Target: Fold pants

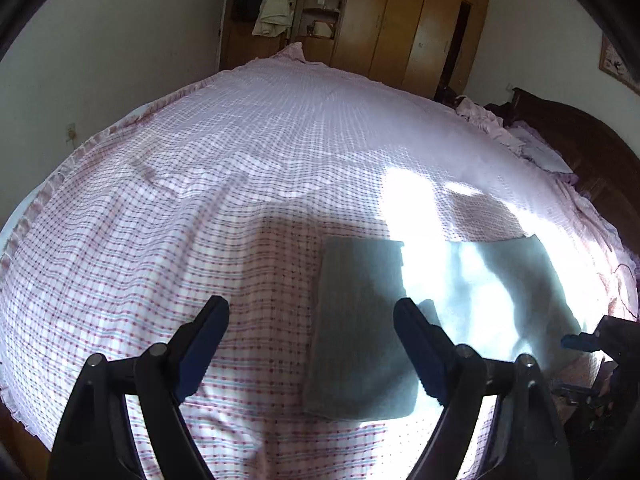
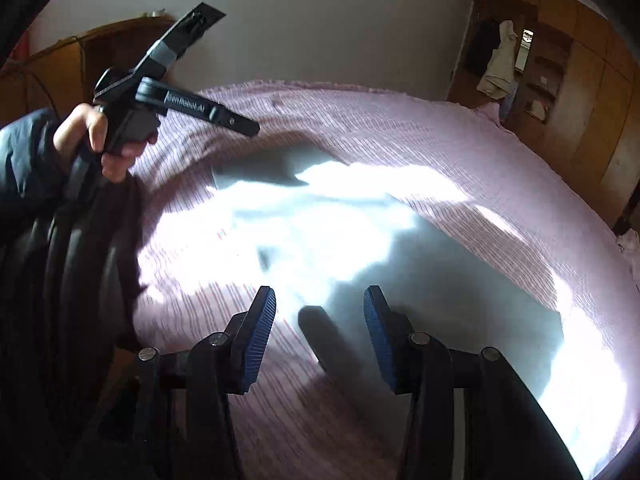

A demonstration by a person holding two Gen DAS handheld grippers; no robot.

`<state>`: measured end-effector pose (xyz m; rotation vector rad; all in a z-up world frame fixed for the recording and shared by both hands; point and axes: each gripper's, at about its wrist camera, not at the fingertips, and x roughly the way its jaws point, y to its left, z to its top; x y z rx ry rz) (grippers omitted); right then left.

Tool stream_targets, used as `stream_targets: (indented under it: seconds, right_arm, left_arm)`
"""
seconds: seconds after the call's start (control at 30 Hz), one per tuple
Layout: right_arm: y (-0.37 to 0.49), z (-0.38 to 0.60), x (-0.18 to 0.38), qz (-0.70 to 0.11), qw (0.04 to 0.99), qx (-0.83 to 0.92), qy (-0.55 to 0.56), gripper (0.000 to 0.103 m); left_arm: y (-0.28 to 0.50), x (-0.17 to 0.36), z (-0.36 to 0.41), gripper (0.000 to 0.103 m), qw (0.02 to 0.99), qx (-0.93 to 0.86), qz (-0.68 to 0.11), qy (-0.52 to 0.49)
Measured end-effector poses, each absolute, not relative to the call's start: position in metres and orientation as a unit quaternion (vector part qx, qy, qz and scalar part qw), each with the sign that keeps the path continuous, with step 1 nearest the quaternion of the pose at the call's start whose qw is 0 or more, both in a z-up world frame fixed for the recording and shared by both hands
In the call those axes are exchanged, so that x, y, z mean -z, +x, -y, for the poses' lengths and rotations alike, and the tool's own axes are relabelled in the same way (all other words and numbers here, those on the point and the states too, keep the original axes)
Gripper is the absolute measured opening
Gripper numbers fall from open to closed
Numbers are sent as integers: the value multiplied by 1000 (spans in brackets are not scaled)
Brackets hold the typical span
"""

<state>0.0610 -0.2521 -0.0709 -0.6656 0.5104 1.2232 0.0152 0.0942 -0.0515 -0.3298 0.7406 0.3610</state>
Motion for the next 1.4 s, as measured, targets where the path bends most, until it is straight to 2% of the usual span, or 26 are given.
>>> stream_targets:
  seconds: [0.1, 0.17, 0.23, 0.27, 0.37, 0.47, 0.77, 0.8, 0.87, 1.0, 1.1, 1.17, 1.27, 1.4]
  right_arm:
    - [62, 265, 84, -241, 738, -540, -326, 39]
    - [67, 264, 94, -250, 735, -534, -336, 37]
    - [63, 263, 99, -234, 733, -533, -352, 36]
    - [62, 263, 101, -226, 735, -529, -360, 32]
    - [74, 266, 101, -232, 742, -521, -353, 0]
    - [81, 269, 101, -256, 727, -535, -347, 0]
    - [72, 266, 100, -248, 727, -525, -366, 0]
    - [72, 267, 95, -248, 733, -531, -345, 0]
    - [80, 279, 76, -264, 737, -568, -254, 0]
    - [134, 317, 54, -285, 783, -547, -75, 2]
    - [185, 338, 68, -337, 798, -499, 23, 2]
    - [201, 338, 84, -359, 793, -490, 43, 0]
    - [196, 325, 116, -406, 798, -444, -24, 0]
    - [193, 360, 127, -420, 802, -425, 20, 0]
  left_arm:
    - [28, 69, -88, 88, 900, -150, -373, -169]
    - [38, 85, -88, 87, 882, -165, -410, -161]
    - [41, 90, -86, 88, 879, -174, -419, -147]
    - [41, 90, -84, 88, 880, -177, -418, -142]
    - [41, 92, -82, 89, 878, -188, -420, -131]
    - [40, 95, -85, 89, 874, -204, -424, -125]
    - [37, 92, -88, 87, 874, -230, -413, -112]
    - [34, 88, -87, 85, 877, -228, -406, -115]
    - [28, 74, -81, 69, 890, -216, -384, -116]
    - [33, 53, -53, 67, 922, -191, -331, -62]
    - [55, 64, -39, 62, 921, -155, -351, -69]
    - [71, 83, -32, 48, 901, -172, -395, -48]
    - [73, 107, -21, 49, 893, -194, -405, 11]
    - [71, 108, -18, 49, 893, -202, -402, 26]
